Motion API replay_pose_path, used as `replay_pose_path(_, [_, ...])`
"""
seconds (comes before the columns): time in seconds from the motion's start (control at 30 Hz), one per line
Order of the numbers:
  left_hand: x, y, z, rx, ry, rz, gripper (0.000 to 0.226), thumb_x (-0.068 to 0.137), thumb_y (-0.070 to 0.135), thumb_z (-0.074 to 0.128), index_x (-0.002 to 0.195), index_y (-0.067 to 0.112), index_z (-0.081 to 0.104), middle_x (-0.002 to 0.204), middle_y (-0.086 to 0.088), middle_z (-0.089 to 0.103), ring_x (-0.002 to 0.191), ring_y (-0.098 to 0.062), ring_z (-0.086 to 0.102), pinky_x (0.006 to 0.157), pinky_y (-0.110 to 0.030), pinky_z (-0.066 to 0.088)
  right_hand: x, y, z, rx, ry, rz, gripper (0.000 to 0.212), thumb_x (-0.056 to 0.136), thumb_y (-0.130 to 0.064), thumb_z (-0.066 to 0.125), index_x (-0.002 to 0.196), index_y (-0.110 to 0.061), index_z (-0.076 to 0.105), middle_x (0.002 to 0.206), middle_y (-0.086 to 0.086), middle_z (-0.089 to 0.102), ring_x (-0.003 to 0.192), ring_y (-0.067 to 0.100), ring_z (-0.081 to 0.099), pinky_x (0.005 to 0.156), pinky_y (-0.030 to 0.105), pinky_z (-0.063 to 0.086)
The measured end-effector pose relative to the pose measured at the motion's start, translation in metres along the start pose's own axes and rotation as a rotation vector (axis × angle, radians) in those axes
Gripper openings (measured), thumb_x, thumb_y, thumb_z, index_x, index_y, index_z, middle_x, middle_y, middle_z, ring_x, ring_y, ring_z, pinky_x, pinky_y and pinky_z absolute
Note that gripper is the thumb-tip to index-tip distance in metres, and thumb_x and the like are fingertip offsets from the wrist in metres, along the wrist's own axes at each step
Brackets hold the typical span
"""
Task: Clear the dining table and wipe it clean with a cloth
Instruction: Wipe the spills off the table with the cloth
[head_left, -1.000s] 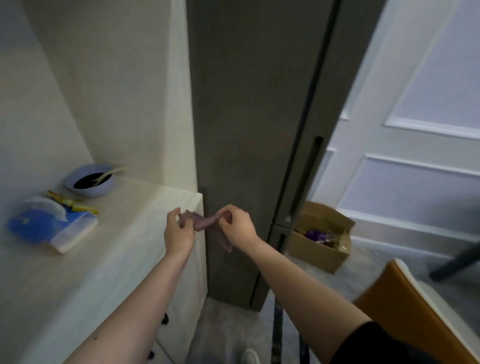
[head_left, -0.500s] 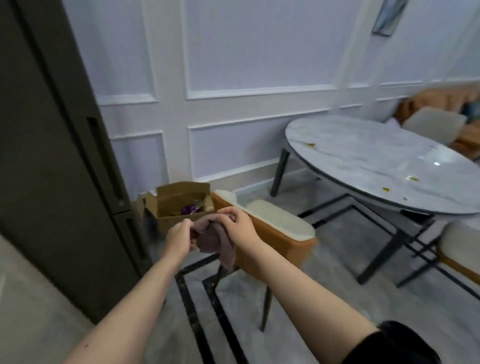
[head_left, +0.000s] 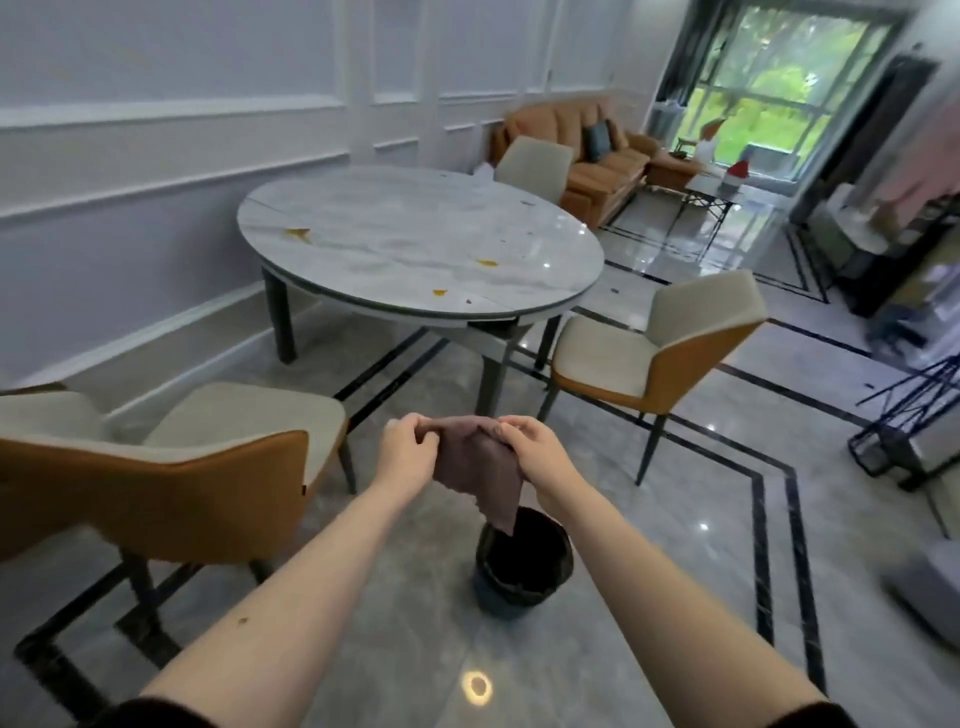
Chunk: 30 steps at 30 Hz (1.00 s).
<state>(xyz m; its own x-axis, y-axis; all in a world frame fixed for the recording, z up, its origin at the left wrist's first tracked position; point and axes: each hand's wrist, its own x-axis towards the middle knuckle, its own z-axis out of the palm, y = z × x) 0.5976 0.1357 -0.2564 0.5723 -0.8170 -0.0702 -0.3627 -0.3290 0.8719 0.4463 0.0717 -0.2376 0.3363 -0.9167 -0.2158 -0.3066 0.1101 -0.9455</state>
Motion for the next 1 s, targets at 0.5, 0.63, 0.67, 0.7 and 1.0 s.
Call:
replay_pose_path(0.5, [0.117, 0.111, 0.225, 0.029, -0.155, -0.073, 0.032, 0.095, 0.024, 0.043, 0.112, 0.001, 0.057, 0.12, -0.02, 0.059, 0.112, -0.033, 0.053, 0.09, -0.033, 0.04, 0.146, 0.048, -0.192, 0.189, 0.2, 0.325, 0.02, 0.099, -0.029, 0.046, 0.096, -0.013, 0.058, 0.09, 0.004, 0.061, 0.083, 0.014, 0.057, 0.087, 0.034, 0.049])
replay_pose_path(0.63, [0.17, 0.148, 0.279, 0.016, -0.202, -0.064, 0.026, 0.096, 0.023, 0.044, 0.114, 0.006, 0.054, 0.117, -0.014, 0.059, 0.103, -0.027, 0.054, 0.082, -0.029, 0.038, 0.202, 0.051, -0.242, 0.278, 0.221, 0.349, 0.032, 0.091, -0.039, 0.058, 0.117, -0.023, 0.049, 0.115, 0.01, 0.059, 0.099, 0.02, 0.06, 0.085, 0.035, 0.053])
replay_pose_path(0.67, [0.18, 0.158, 0.292, 0.003, -0.206, -0.061, 0.024, 0.096, 0.022, 0.044, 0.113, 0.006, 0.053, 0.116, -0.014, 0.059, 0.099, -0.025, 0.053, 0.081, -0.028, 0.038, 0.215, 0.053, -0.254, 0.244, 0.226, 0.326, 0.03, 0.088, -0.04, 0.061, 0.114, -0.028, 0.05, 0.121, 0.01, 0.056, 0.105, 0.022, 0.058, 0.089, 0.037, 0.053])
replay_pose_path(0.7, [0.186, 0.166, 0.304, -0.002, -0.206, -0.05, 0.023, 0.096, 0.021, 0.044, 0.112, 0.006, 0.051, 0.114, -0.013, 0.059, 0.095, -0.022, 0.051, 0.081, -0.028, 0.038, 0.225, 0.055, -0.265, 0.195, 0.241, 0.302, 0.027, 0.086, -0.04, 0.064, 0.109, -0.032, 0.053, 0.127, 0.008, 0.052, 0.112, 0.023, 0.054, 0.093, 0.039, 0.05])
replay_pose_path(1.0, [0.286, 0.234, 0.433, -0.097, -0.016, -0.101, 0.026, 0.094, 0.02, 0.049, 0.113, 0.007, 0.037, 0.103, -0.01, 0.055, 0.096, -0.026, 0.054, 0.081, -0.029, 0.038, 0.361, 0.055, -0.378, -0.225, 0.069, 0.097, 0.056, 0.058, -0.033, 0.085, 0.109, -0.031, 0.063, 0.13, 0.004, 0.043, 0.115, 0.013, 0.047, 0.101, 0.035, 0.046])
